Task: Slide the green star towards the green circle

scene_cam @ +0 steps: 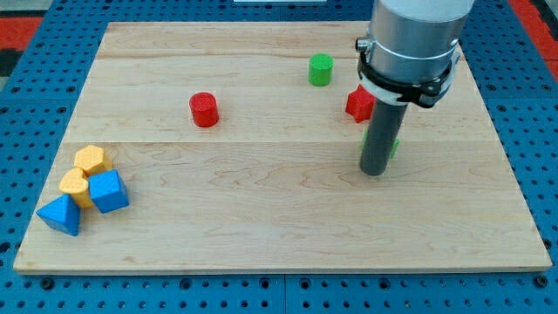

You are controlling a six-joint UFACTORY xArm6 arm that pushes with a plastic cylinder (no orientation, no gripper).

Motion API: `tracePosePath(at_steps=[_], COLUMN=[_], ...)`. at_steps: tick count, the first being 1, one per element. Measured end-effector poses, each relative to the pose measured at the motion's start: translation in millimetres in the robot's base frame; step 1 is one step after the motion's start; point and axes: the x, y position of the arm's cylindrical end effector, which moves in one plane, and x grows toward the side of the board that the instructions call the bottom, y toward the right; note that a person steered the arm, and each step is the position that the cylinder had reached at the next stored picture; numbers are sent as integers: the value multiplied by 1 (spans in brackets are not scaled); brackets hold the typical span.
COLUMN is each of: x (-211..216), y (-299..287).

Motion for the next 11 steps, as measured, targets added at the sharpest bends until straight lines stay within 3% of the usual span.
tracePosePath(at_steps=[1, 2, 4, 5, 6, 8, 11], x=[1, -3, -15, -21, -40, -55, -89], y=[60, 52, -26, 15, 8, -70, 2])
